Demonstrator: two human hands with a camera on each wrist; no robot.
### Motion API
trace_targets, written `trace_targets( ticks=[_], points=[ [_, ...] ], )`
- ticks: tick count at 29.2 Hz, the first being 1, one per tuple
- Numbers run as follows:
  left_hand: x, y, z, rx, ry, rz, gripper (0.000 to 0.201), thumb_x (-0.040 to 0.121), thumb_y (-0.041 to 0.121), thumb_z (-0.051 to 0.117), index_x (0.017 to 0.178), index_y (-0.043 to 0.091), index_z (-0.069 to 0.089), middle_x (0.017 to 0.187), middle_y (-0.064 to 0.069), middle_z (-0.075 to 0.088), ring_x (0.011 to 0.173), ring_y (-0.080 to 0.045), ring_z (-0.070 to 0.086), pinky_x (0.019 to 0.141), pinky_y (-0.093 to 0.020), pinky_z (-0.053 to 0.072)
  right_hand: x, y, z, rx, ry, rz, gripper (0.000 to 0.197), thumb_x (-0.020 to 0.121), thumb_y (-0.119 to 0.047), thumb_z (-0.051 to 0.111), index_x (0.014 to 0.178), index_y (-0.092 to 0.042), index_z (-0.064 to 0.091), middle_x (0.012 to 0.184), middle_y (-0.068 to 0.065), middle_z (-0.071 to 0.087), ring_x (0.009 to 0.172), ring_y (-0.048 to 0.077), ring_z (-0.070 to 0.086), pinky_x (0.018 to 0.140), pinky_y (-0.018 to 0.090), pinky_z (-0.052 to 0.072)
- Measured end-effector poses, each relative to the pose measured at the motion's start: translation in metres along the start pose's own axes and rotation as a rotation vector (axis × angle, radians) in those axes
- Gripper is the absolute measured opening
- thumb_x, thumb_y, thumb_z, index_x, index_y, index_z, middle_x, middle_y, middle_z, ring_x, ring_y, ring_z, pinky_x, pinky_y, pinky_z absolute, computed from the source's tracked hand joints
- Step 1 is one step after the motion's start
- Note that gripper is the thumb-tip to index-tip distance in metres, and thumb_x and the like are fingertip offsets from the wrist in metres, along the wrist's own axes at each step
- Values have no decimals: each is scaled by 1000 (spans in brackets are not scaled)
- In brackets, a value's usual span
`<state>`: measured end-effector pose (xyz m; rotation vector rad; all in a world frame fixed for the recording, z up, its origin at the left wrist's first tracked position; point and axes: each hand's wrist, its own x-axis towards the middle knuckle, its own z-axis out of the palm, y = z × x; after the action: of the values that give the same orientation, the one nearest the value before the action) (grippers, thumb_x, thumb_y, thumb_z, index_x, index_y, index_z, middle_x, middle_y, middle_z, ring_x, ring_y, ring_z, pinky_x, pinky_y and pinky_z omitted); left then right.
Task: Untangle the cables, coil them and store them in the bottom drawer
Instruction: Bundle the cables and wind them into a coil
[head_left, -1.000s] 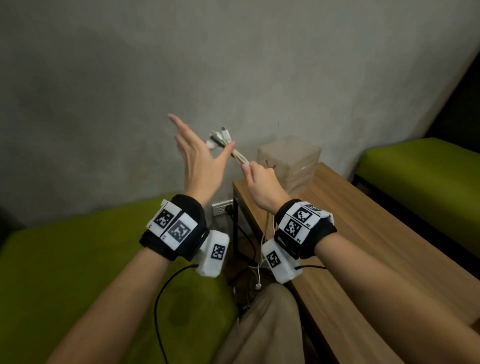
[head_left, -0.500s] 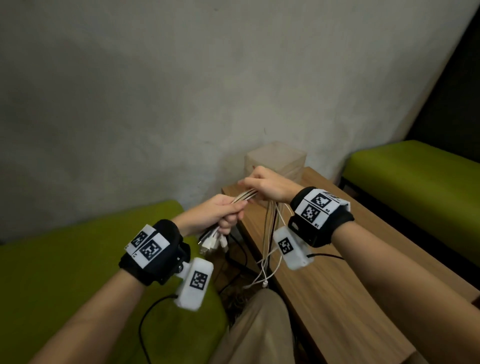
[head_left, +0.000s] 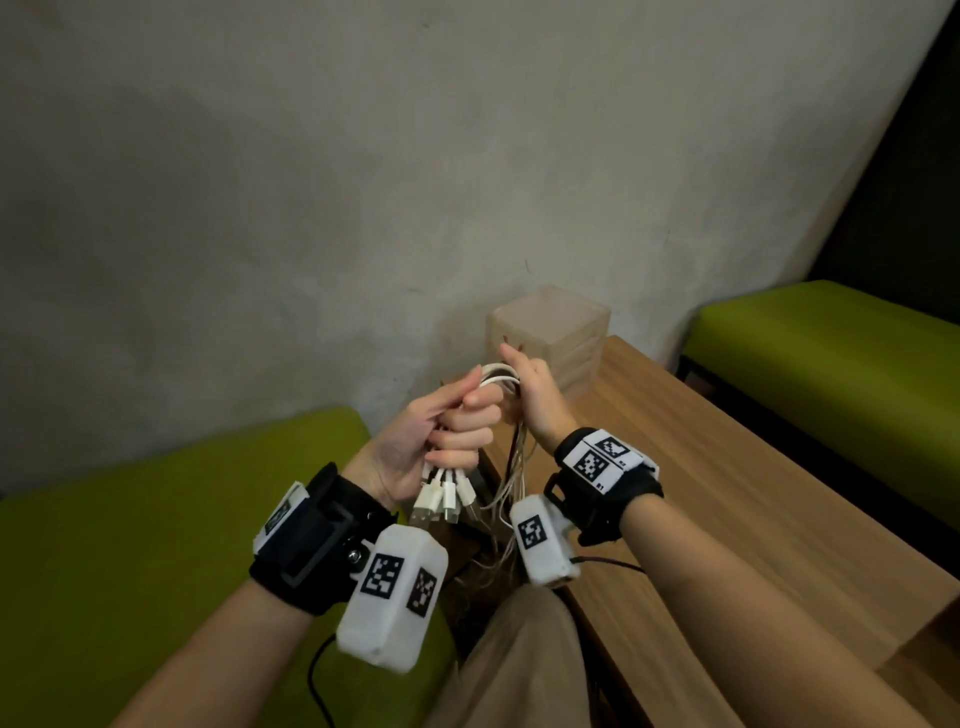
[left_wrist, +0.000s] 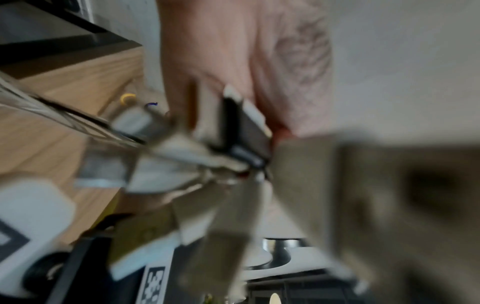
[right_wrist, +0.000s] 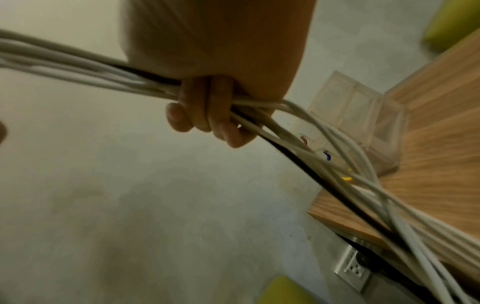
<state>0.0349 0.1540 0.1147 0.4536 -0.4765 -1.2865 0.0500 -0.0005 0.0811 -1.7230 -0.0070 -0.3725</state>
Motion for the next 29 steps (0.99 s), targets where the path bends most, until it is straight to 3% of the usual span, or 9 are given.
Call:
trace_targets(
  ticks=[3,6,11,14,17,19,21,26,29],
  points=[
    [-3,-4,-1,37,11,7,30,100,20,32,84,1,50,63,-2,33,52,-10,32,47,-19,31,-4,11,4,-46,51,-6,65,99,-26,36,35,-21,37,29,-9,33,32,2,28,47,22,25],
    [-5,-5,-3,85,23,0,30,100,19,31,85,1,51,61,0,35,52,-9,32,47,-20,31,-5,11,6,-122,131,1,72,99,-25,37,27,-19,38,28,-9,34,32,4,32,50,22,25],
    [-8,1,-16,38,-31,-146,34,100,22,30,81,3,51,51,2,37,43,-9,34,42,-17,38,4,4,1,-249,275,-12,56,95,-31,41,42,-17,32,43,-2,32,41,9,29,51,30,27],
    [-5,0,-20,190,-47,-126,30,97,25,40,72,12,50,46,7,30,37,-5,27,35,-12,34,5,5,-3,-275,330,0,53,94,-34,40,44,-16,33,45,1,33,44,14,29,54,31,28],
    [5,6,-9,218,21,149,31,95,26,41,68,14,48,45,9,27,36,-5,22,33,-12,29,-3,7,9,-295,244,23,60,97,-45,33,43,-18,37,44,-3,39,43,14,35,55,29,30],
    [14,13,-5,292,191,419,34,96,26,32,66,14,43,41,11,30,33,-3,21,30,-11,28,-14,11,21,-336,110,17,66,96,-52,25,45,-15,42,45,-1,43,44,14,38,58,29,32],
    [21,20,-7,467,380,633,35,99,23,26,69,12,40,41,12,31,31,1,24,31,-12,28,-23,16,26,-393,20,-36,66,94,-54,24,55,-5,46,52,9,47,51,20,42,60,38,35],
    [24,22,-30,782,677,852,33,100,16,29,85,6,56,42,12,33,37,0,30,43,-15,39,-40,20,31,-533,-168,-131,21,96,-20,37,78,-14,46,70,9,53,66,25,48,66,46,41],
    [22,20,-34,983,788,948,29,100,16,33,89,11,59,49,10,54,52,-3,55,71,-27,57,-43,17,40,-556,-210,-147,16,96,-19,38,84,-12,45,71,14,55,64,34,51,60,44,39]
  ],
)
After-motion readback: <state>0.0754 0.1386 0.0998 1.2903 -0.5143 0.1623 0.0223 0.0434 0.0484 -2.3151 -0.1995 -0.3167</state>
